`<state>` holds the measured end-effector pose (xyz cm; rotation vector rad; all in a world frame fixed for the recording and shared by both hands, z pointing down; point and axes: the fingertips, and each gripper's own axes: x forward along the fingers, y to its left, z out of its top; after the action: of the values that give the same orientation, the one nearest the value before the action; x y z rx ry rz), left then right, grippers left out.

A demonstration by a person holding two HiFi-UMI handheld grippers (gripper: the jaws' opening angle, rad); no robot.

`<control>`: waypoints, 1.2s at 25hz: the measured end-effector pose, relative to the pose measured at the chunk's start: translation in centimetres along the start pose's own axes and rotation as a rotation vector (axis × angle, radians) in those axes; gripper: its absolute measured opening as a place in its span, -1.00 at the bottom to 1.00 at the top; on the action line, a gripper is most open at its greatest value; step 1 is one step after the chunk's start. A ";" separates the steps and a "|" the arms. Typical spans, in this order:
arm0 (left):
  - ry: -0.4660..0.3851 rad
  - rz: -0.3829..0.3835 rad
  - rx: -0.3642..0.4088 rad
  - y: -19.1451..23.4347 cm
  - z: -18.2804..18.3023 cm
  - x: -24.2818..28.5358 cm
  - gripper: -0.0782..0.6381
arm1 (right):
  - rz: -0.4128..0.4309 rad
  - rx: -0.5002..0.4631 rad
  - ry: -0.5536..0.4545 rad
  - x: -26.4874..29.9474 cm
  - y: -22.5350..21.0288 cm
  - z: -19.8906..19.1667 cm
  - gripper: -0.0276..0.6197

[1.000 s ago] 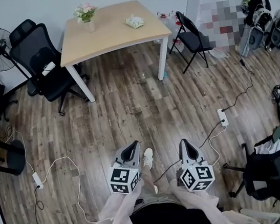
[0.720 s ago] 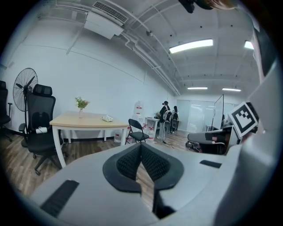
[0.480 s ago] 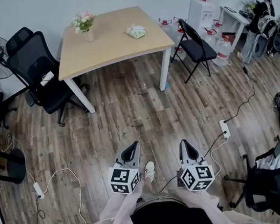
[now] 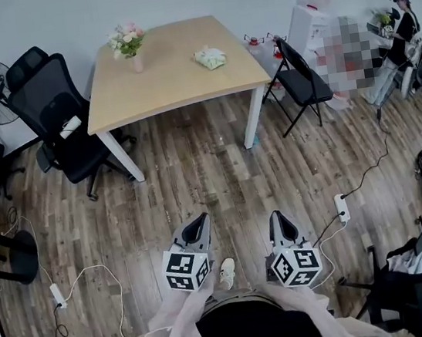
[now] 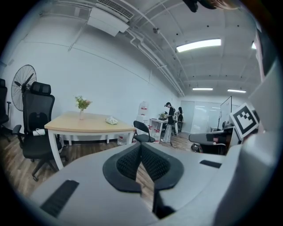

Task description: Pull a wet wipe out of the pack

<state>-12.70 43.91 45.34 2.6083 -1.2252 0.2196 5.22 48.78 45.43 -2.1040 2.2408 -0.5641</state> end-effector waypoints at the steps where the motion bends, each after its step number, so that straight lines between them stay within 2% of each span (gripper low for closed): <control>1: 0.001 -0.001 0.001 0.3 0.2 0.5 -0.76 | -0.001 0.002 0.001 0.7 -0.1 0.1 -0.88; 14: 0.022 0.008 0.013 4.9 0.9 5.4 -0.75 | -0.001 0.022 0.014 8.3 -0.5 0.3 -0.88; 30: 0.070 0.013 -0.016 6.9 -0.4 7.9 -0.75 | 0.001 0.026 0.065 11.8 -0.6 -0.4 -0.88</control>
<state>-12.99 33.95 48.74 2.5571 -1.2151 0.2999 4.58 37.49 48.72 -2.1021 2.2543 -0.6673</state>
